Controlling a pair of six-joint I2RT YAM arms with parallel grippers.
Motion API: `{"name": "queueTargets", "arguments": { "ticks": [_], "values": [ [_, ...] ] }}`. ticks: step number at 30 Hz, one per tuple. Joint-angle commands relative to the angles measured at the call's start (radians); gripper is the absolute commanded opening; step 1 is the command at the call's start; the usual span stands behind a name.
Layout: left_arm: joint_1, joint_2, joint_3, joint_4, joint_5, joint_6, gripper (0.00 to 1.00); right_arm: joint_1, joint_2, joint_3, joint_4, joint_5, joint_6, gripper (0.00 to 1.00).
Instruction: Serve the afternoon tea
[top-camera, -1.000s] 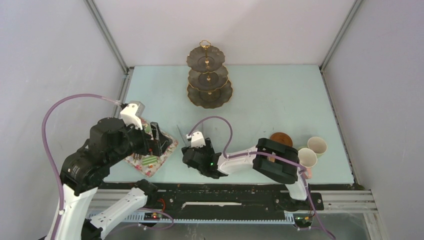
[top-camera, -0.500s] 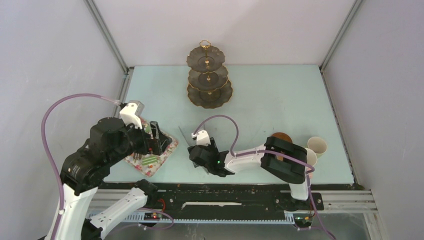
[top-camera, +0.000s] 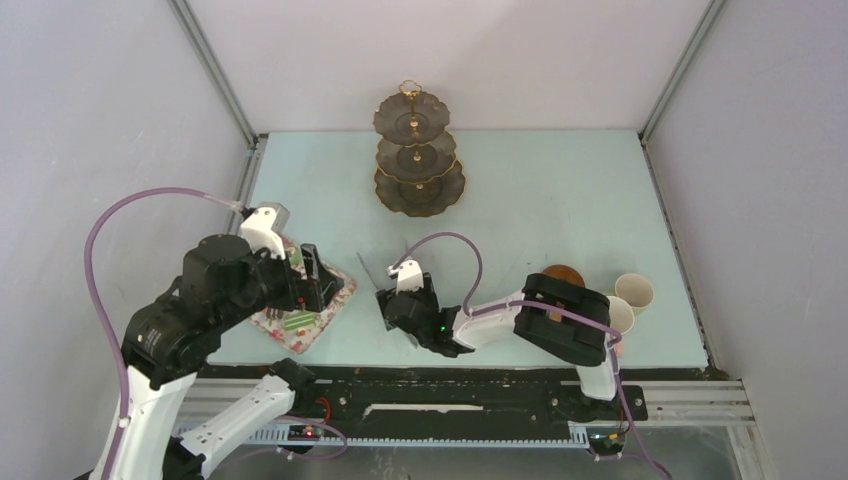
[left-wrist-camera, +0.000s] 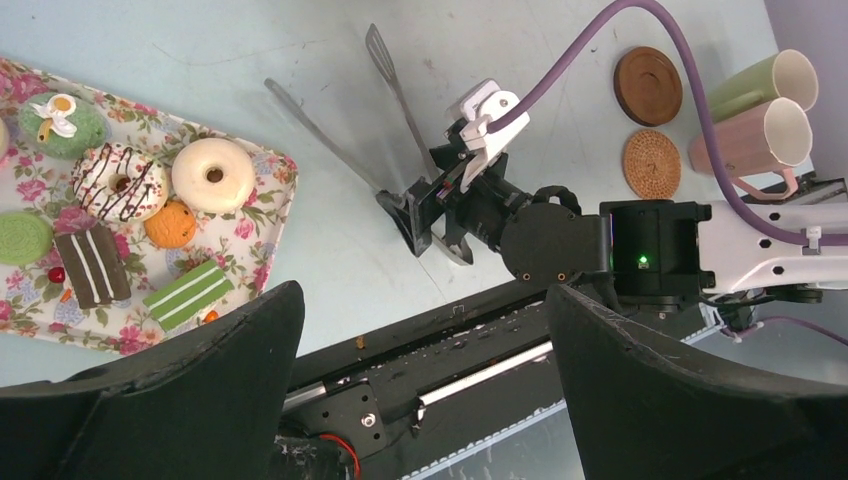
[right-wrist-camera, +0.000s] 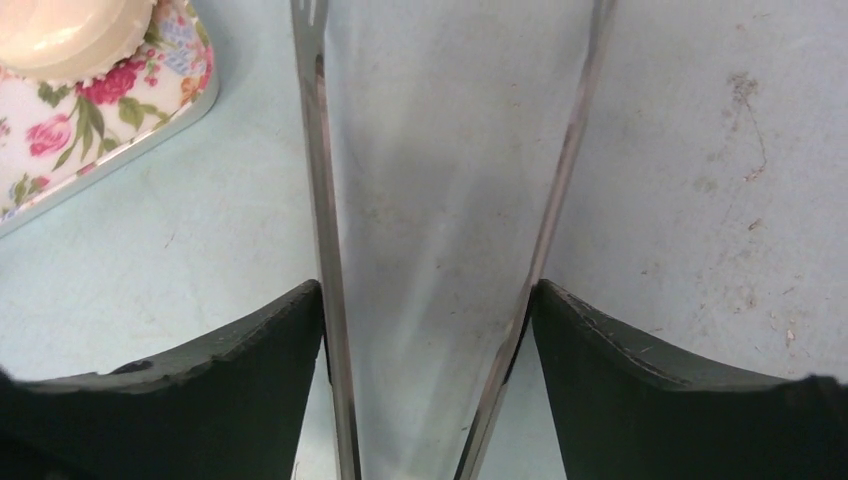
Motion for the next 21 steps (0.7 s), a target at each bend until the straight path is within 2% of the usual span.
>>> {"name": "queueTargets", "arguments": {
  "ticks": [1, 4, 9, 15, 21],
  "values": [
    [-0.006, 0.025, 0.032, 0.005, -0.007, -0.008, 0.98, -0.002, 0.073, -0.035, -0.110, 0.041, 0.103, 0.75],
    [-0.006, 0.031, 0.030, 0.015, -0.012, -0.009, 0.98, -0.007, 0.037, -0.035, -0.172, 0.056, 0.118, 0.73],
    [-0.006, 0.037, 0.028, 0.043, -0.013, -0.032, 0.98, -0.013, -0.090, -0.035, -0.200, -0.014, 0.025, 0.70],
    [-0.006, 0.028, 0.019, 0.086, -0.030, -0.063, 0.98, -0.065, -0.275, -0.035, -0.360, -0.180, 0.039, 0.68],
    [-0.006, 0.015, -0.012, 0.148, -0.048, -0.110, 0.98, -0.173, -0.451, -0.035, -0.548, -0.410, 0.102, 0.66]
  ]
}}
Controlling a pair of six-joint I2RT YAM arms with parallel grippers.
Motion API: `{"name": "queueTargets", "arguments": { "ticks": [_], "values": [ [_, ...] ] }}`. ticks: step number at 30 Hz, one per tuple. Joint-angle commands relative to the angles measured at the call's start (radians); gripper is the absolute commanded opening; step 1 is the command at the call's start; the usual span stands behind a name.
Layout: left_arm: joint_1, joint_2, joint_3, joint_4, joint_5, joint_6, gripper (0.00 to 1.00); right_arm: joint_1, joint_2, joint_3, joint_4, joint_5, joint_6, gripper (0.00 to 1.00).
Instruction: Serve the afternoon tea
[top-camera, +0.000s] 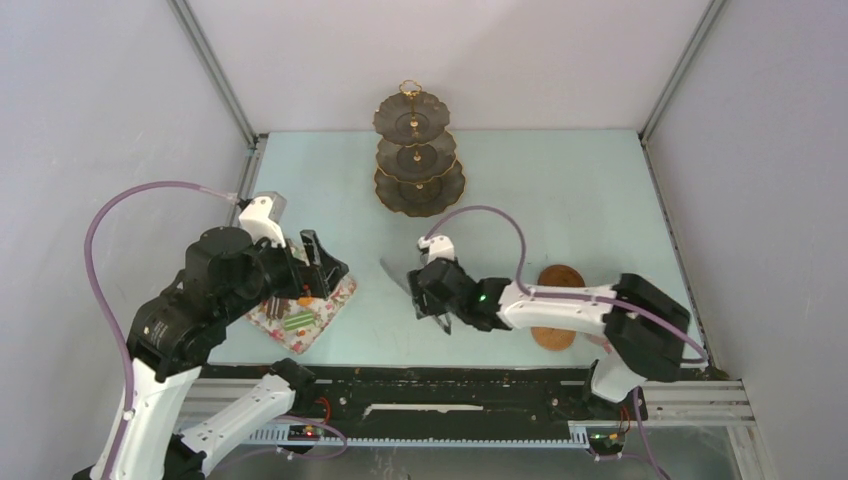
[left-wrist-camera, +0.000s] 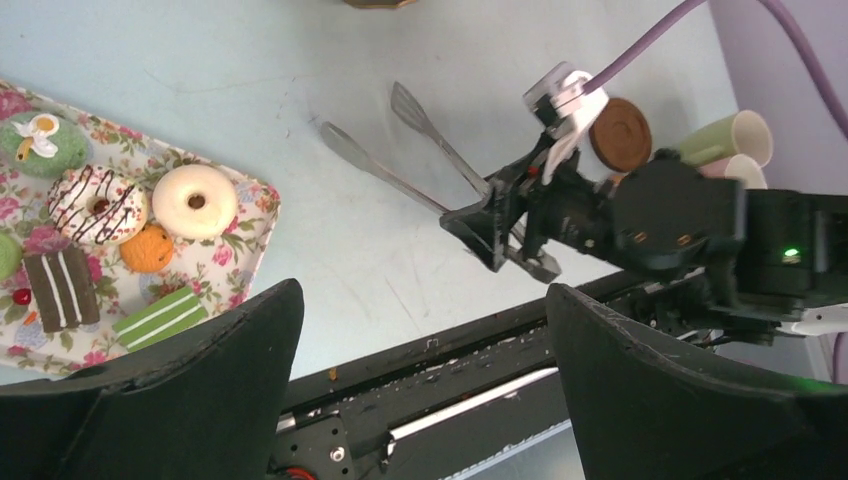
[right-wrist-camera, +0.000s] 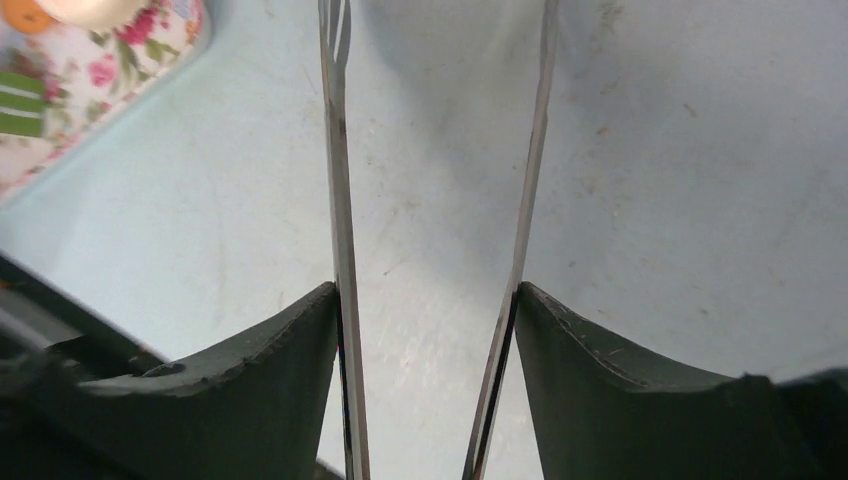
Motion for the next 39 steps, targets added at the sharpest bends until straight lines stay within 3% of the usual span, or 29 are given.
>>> {"name": "queueTargets", "arguments": {
  "ticks": [1, 8, 19, 27, 32, 39],
  "values": [
    [-0.006, -0.014, -0.017, 0.091, -0.028, -0.056, 0.98, -0.082, -0.148, 0.006, -0.162, -0.207, 0.052, 0.65],
    [-0.005, 0.037, -0.016, 0.137, -0.045, -0.110, 0.98, -0.267, -0.303, 0.006, -0.270, -0.502, 0.085, 0.64],
    [-0.006, 0.141, -0.135, 0.259, 0.017, -0.258, 0.98, -0.503, -0.495, 0.006, -0.426, -0.686, 0.092, 0.64],
    [0.002, 0.238, -0.221, 0.260, -0.024, -0.406, 0.97, -0.574, -0.518, 0.006, -0.460, -0.811, 0.054, 0.64],
    [0.026, 0.307, -0.303, 0.280, -0.060, -0.442, 0.88, -0.584, -0.529, 0.006, -0.487, -0.837, 0.025, 0.65],
    [0.061, 0.411, -0.447, 0.446, -0.067, -0.419, 0.86, -0.607, -0.571, 0.006, -0.510, -0.857, -0.008, 0.66]
  ]
}}
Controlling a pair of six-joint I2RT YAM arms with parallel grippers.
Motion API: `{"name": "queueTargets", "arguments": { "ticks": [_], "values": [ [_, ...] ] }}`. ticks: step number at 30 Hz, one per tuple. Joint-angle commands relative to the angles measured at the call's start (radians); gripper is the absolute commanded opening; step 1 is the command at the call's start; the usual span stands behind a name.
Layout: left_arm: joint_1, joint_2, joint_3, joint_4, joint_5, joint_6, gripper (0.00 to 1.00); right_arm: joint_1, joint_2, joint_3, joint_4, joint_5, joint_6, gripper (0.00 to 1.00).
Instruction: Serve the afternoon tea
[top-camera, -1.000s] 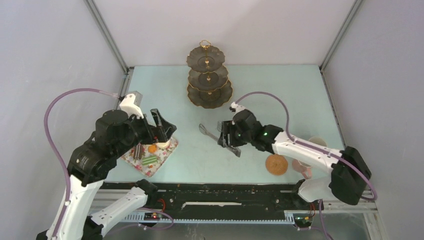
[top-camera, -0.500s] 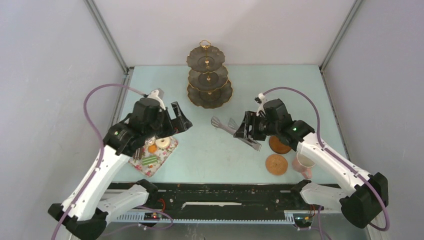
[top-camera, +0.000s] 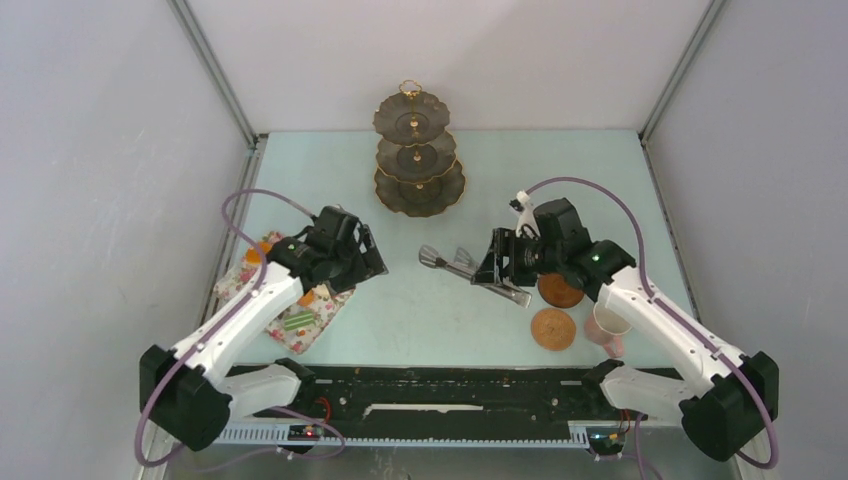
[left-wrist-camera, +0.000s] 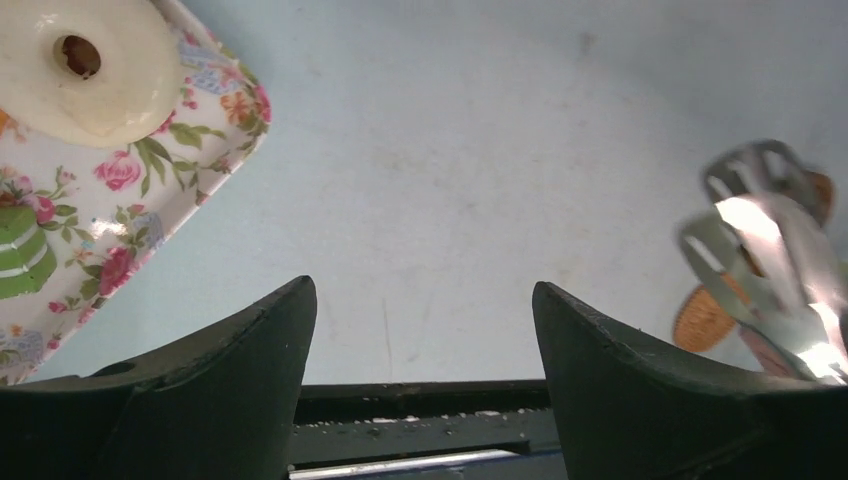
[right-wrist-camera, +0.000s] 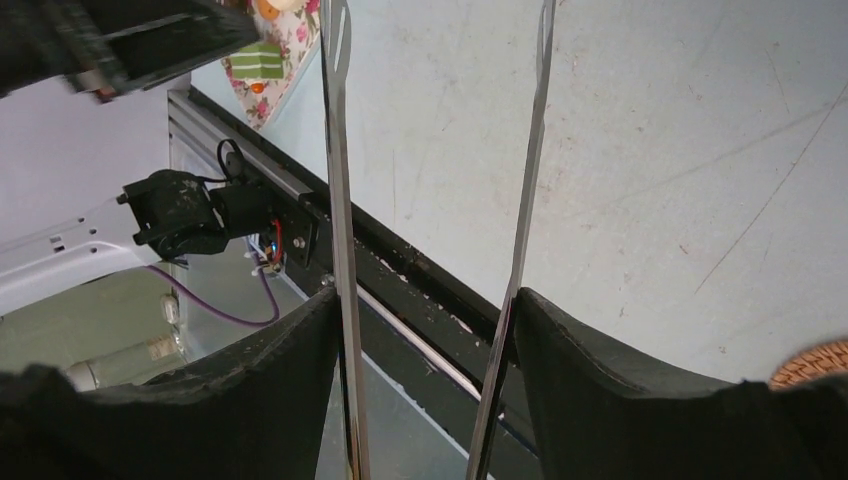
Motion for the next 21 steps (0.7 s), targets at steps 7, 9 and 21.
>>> {"name": "queueTargets", "arguments": {
  "ticks": [7, 9, 21],
  "values": [
    [0.089, 0.156, -0.055, 0.166, -0.043, 0.036, 0.83, -0.081, -0.118, 0.006, -0.047, -0.111, -0.067, 0.67],
    [0.096, 0.178, -0.066, 0.182, -0.048, 0.037, 0.81, -0.100, -0.124, 0.005, -0.064, -0.117, -0.078, 0.67],
    [0.138, 0.257, -0.142, 0.231, -0.084, -0.063, 0.74, -0.235, -0.169, -0.009, -0.115, -0.202, -0.139, 0.67]
  ]
}}
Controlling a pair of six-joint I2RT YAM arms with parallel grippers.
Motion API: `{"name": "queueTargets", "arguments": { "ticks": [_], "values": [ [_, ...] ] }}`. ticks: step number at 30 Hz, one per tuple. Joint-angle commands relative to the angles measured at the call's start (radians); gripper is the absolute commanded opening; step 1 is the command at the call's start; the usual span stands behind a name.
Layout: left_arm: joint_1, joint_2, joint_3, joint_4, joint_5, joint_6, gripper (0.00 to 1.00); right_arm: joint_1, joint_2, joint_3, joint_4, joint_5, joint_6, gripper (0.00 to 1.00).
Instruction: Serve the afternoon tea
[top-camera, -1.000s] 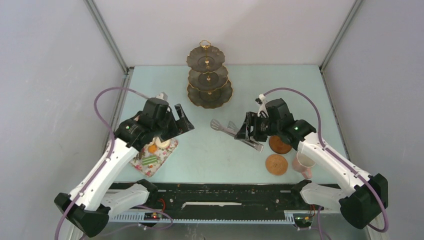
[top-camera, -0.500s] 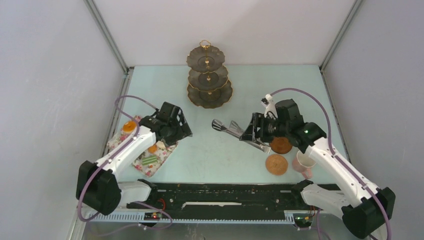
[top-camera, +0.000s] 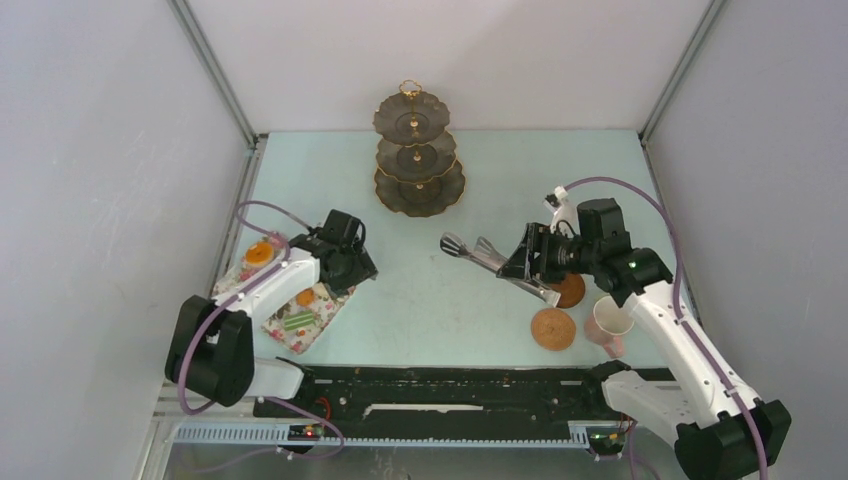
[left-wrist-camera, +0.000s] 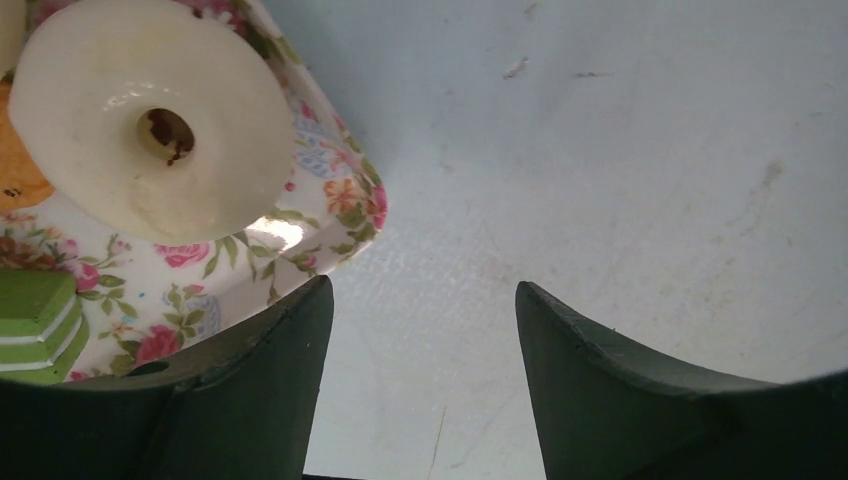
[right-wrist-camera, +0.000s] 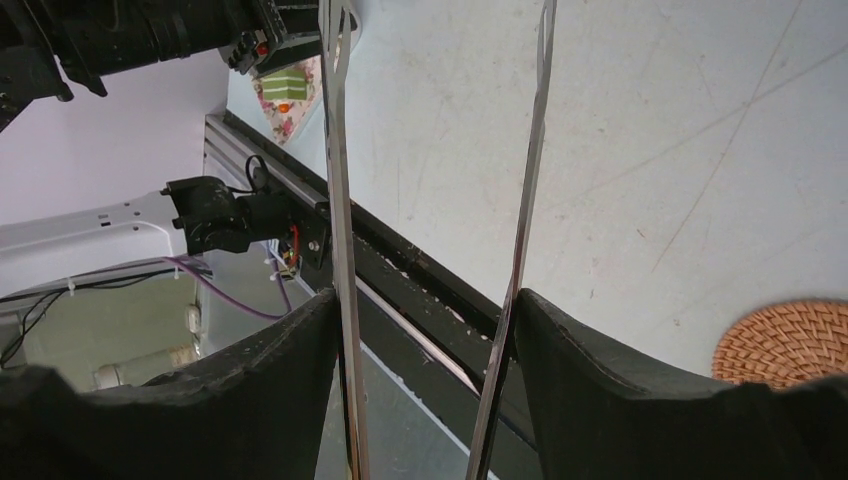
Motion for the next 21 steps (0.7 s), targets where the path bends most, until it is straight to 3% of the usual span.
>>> {"name": "queueTargets", "arguments": {
  "ticks": [1, 21],
  "values": [
    [0.024, 0.026, -0.012, 0.044, -0.037, -0.061, 0.74, -0.033, -0.036, -0.001, -0.024, -0.047, -0.048, 0.67],
    [0.037, 0.221, 0.068, 0.040, -0.109, 0.043, 0.45, -0.076, -0.055, -0.023, -0.022, -0.053, -0.034, 0.67]
  ]
}}
